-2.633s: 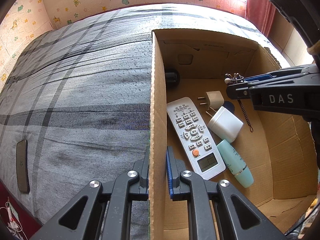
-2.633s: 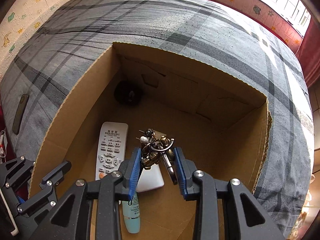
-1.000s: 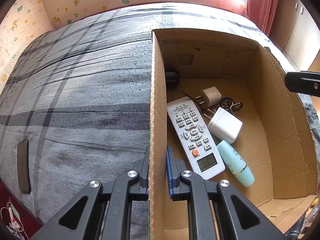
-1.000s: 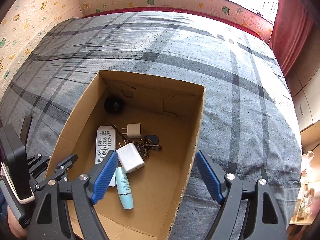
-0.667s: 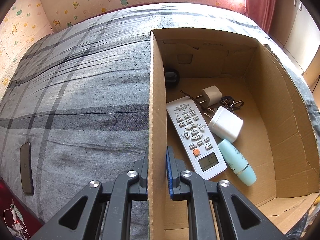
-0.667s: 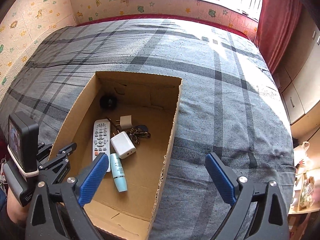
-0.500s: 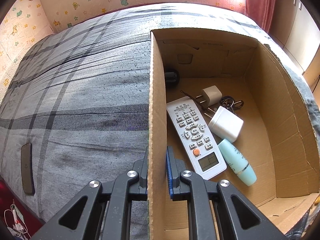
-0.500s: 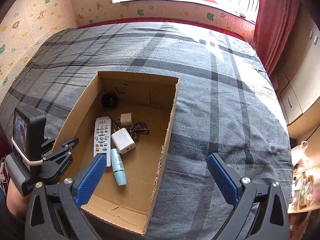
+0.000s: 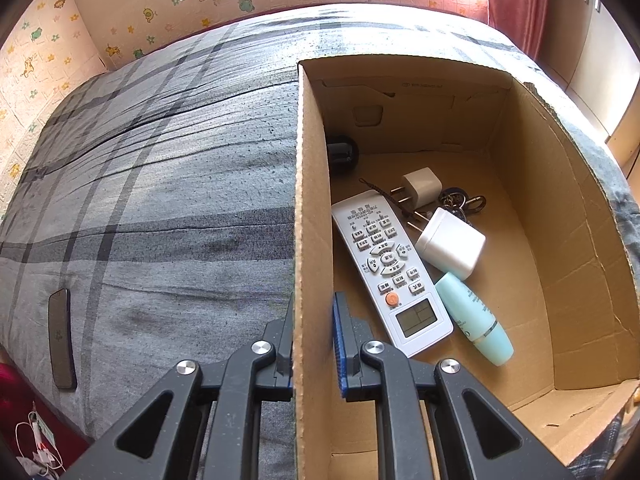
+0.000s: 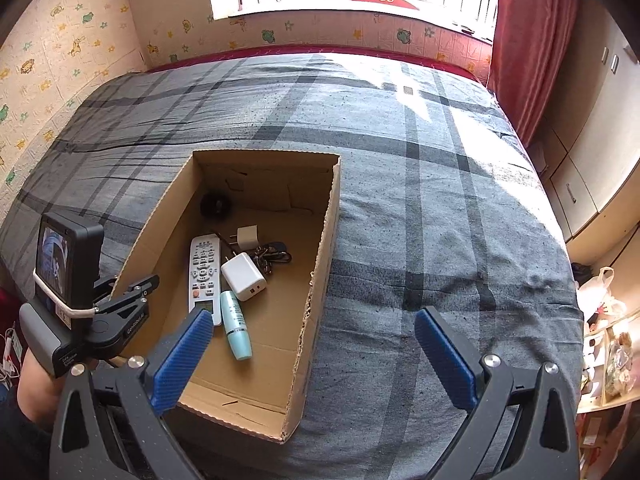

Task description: Organize rigid objects

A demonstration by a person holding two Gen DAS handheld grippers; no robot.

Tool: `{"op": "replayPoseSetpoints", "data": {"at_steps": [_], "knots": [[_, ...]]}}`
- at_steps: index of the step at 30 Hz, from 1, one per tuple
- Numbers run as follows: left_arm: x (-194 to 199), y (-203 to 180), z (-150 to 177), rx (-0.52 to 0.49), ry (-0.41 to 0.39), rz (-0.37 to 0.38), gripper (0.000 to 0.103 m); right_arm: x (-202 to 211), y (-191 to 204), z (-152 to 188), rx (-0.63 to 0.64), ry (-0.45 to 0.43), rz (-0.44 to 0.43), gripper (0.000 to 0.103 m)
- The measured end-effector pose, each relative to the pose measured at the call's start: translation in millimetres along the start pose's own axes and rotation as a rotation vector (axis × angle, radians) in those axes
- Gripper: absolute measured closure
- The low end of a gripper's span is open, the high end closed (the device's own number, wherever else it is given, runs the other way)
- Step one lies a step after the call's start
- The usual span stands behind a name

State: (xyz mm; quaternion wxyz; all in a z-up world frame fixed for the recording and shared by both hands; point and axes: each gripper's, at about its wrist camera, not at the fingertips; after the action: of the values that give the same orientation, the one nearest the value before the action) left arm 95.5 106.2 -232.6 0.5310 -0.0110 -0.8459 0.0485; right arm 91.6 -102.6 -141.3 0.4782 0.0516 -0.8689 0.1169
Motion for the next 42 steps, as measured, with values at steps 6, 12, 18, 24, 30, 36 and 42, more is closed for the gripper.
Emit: {"op": "replayPoseSetpoints", "data": {"at_steps": [6, 12, 18, 24, 30, 36, 42], "knots": [[18, -4, 4, 0.013, -0.035, -0.032, 0.047, 5, 0, 3, 0.0, -0.007, -0.017, 0.0], [46, -12, 11, 0.038, -0.07, -0.029, 0.017, 10, -3, 7, -0.015, -0.016, -0.021, 0.0], [74, -23, 18, 0.077, -0.102, 0.025, 0.0, 16, -1, 12, -0.01, -0.03, -0.017, 0.0], [97, -51, 30, 0.011, -0.127, -0.022, 0.0, 28, 0, 20, 0.003, -0.059, -0.012, 0.0], [117, -80, 44, -0.033, -0.158, -0.03, 0.0, 41, 0, 31, 0.004, -0.065, -0.051, 0.0], [134, -100, 52, -0.054, -0.191, -0.04, 0.0, 51, 0, 43, 0.014, -0.08, -0.038, 0.0], [147, -110, 55, -0.057, -0.224, -0.043, 0.0, 55, -7, 51, 0.004, -0.084, -0.035, 0.0]]}}
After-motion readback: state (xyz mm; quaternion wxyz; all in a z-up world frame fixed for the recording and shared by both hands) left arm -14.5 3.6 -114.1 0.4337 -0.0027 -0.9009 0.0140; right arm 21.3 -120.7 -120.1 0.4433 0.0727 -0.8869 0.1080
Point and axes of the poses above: each gripper's, at about its wrist camera, not at the fingertips, and x roughly against the way its jaws point, y to its left, z to its underside, and after that the axes turned 11 degrees about z, right-handed
